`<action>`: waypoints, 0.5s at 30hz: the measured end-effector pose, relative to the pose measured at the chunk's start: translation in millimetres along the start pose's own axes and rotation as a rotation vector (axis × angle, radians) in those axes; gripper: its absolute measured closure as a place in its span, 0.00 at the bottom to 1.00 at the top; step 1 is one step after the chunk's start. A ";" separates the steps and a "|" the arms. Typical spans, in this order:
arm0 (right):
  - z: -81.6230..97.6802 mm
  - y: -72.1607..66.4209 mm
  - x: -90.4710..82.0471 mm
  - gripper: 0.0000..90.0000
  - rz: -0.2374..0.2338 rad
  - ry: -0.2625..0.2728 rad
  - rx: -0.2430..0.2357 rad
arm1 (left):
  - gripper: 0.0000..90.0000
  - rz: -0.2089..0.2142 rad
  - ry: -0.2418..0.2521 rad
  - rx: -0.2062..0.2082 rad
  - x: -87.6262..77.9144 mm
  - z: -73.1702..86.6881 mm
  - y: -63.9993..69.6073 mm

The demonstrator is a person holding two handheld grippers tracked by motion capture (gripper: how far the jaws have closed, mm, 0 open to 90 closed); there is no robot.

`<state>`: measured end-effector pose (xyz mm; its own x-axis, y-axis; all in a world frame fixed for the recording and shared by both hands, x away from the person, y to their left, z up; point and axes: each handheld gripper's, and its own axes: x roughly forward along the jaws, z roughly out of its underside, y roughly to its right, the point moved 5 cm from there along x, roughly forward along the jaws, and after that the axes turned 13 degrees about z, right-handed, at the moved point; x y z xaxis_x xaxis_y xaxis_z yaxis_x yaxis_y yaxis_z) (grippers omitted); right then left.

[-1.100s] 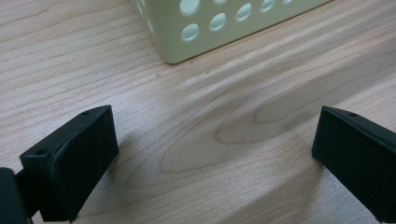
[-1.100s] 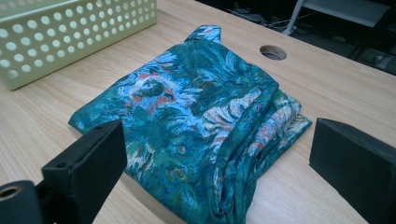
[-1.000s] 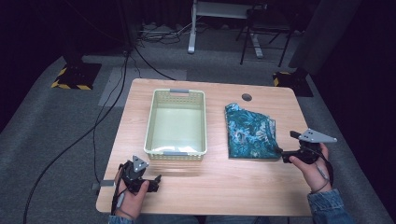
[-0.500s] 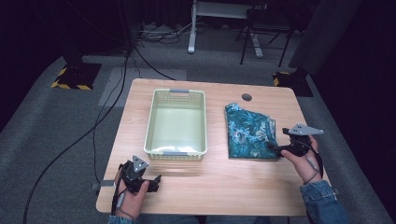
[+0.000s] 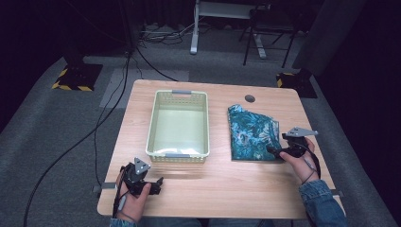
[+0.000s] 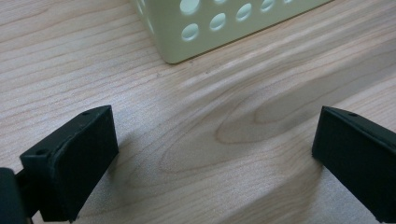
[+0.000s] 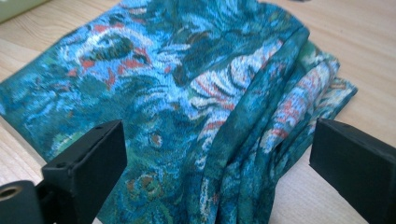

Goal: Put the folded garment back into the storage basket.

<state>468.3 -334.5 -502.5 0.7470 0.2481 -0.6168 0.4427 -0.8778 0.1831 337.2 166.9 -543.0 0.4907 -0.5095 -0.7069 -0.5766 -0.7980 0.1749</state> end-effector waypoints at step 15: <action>13.0 -9.0 16.0 0.04 -0.013 -0.081 -0.023 | 0.00 0.000 -0.001 0.000 -0.2 0.2 0.0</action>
<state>469.8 -327.9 -523.9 0.6990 0.2248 -0.6789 0.4639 -0.8650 0.1913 337.0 167.1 -543.0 0.4902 -0.5093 -0.7073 -0.5769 -0.7979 0.1747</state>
